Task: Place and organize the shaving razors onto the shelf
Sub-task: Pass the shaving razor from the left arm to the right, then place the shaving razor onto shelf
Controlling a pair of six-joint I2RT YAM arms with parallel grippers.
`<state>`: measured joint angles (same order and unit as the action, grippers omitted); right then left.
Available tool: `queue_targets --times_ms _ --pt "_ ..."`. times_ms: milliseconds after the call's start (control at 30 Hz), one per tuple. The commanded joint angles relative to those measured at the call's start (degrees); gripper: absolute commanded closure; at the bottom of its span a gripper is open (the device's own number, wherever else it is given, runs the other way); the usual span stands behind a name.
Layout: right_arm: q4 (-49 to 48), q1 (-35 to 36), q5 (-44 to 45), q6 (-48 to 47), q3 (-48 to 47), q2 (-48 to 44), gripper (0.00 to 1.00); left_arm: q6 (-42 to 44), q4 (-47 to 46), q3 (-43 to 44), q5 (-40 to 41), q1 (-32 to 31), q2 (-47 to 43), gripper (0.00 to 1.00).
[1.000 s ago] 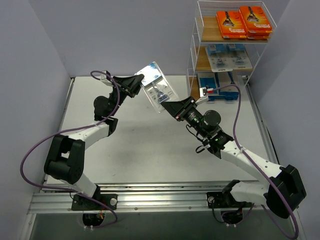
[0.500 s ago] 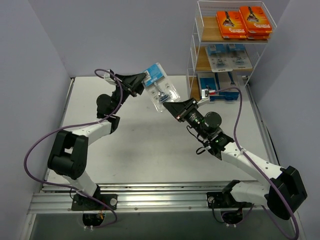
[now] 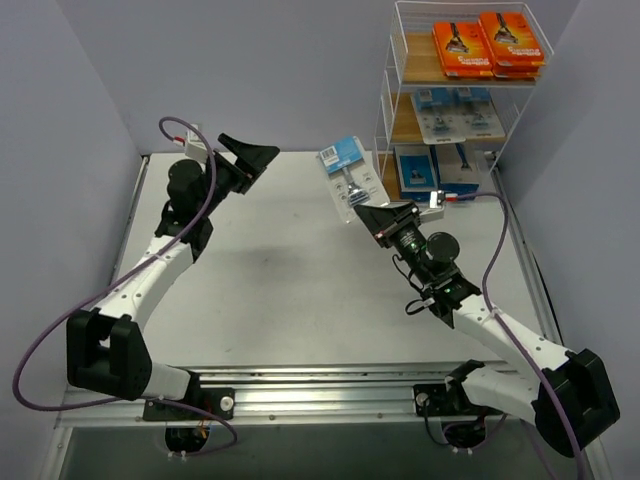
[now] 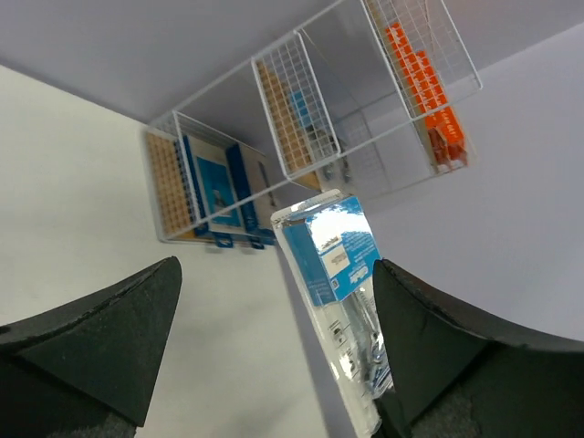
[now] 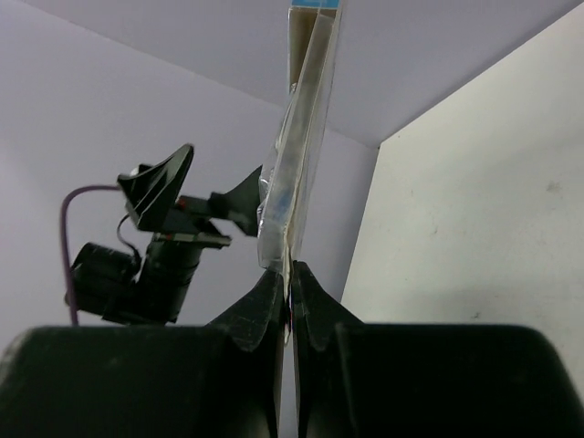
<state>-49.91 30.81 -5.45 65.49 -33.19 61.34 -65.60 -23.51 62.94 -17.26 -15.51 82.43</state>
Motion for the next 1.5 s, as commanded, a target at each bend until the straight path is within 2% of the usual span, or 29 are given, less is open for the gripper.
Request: queue_targets --times_ms 0,167,267,467,767,967,1467 --pt "-5.1 -3.6 -1.4 1.3 1.1 -3.6 1.0 18.4 16.7 4.3 6.4 1.1 -6.4 0.05" --pt "-0.4 -10.2 -6.7 1.2 0.9 -5.0 1.0 29.3 24.1 5.5 9.5 1.3 -9.7 0.05" --pt "6.2 -13.8 -7.5 -1.6 -0.6 -7.2 1.0 31.0 26.6 5.1 10.9 1.3 -11.1 0.04" --pt "15.5 -24.8 -12.0 -4.1 -1.8 -11.8 1.0 33.0 31.7 6.7 7.8 1.3 -11.2 0.04" --pt "19.5 -38.4 -20.0 -6.4 -5.9 -10.8 1.0 35.7 35.1 5.0 4.9 -0.5 -13.2 0.03" --pt "17.7 -41.6 -23.1 -7.0 -11.8 -4.1 1.0 38.5 35.7 4.2 5.8 -2.6 -12.8 0.03" --pt "13.4 -42.6 -22.5 -9.1 -27.8 14.7 1.0 39.9 38.9 6.7 4.8 -2.4 -11.3 0.03"
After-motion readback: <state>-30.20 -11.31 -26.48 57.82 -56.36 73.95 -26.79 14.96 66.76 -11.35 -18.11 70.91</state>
